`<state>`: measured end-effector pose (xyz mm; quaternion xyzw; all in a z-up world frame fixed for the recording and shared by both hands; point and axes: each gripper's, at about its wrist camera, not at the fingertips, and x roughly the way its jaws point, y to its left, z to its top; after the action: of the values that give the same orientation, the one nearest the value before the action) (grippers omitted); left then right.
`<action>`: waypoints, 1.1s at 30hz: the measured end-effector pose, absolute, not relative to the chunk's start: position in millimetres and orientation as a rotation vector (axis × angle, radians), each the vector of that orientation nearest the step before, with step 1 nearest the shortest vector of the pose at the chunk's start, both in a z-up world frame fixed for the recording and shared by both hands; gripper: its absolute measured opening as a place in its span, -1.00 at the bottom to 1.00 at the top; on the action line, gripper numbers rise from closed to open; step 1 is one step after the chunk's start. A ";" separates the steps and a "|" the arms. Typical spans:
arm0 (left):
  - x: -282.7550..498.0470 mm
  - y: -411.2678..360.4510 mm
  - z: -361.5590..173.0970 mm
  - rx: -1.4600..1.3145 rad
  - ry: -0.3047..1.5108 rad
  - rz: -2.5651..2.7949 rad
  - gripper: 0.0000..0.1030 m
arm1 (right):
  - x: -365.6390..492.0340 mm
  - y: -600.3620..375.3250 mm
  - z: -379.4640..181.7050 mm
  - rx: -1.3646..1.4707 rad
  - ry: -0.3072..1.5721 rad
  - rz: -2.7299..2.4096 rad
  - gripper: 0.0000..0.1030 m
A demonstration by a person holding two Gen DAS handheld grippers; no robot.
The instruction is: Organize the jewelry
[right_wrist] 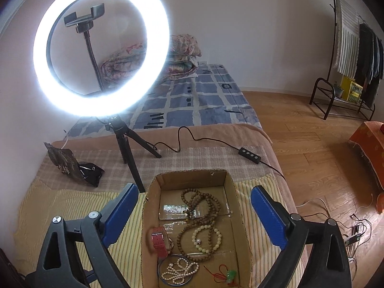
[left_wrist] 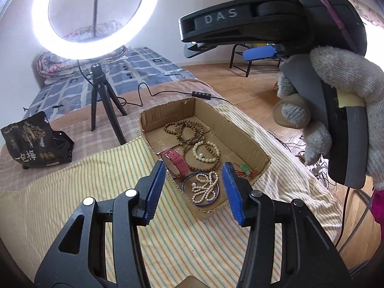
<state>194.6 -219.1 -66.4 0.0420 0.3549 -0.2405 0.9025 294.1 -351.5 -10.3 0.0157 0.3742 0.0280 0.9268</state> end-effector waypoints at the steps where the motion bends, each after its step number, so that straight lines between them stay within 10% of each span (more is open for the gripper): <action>1: 191.3 -215.6 -63.1 0.089 0.728 -0.494 -0.03 | 289.0 -349.2 -6.5 0.028 0.758 0.054 0.93; 15: 144.6 -158.6 -33.0 0.099 0.636 -0.402 -0.01 | 196.6 -316.5 37.0 -0.008 0.636 0.024 0.99; 19: 131.0 -143.1 -27.5 0.080 0.615 -0.376 0.40 | 170.8 -311.0 36.9 -0.013 0.621 0.015 0.99; 33: 104.4 -120.8 -18.5 0.086 0.582 -0.313 0.65 | 112.7 -316.5 2.7 -0.021 0.644 -0.055 0.99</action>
<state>104.4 -120.8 -18.5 0.0424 0.2858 -0.1537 0.9449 112.7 -316.5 2.7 -0.0101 0.3164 -0.0272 0.9482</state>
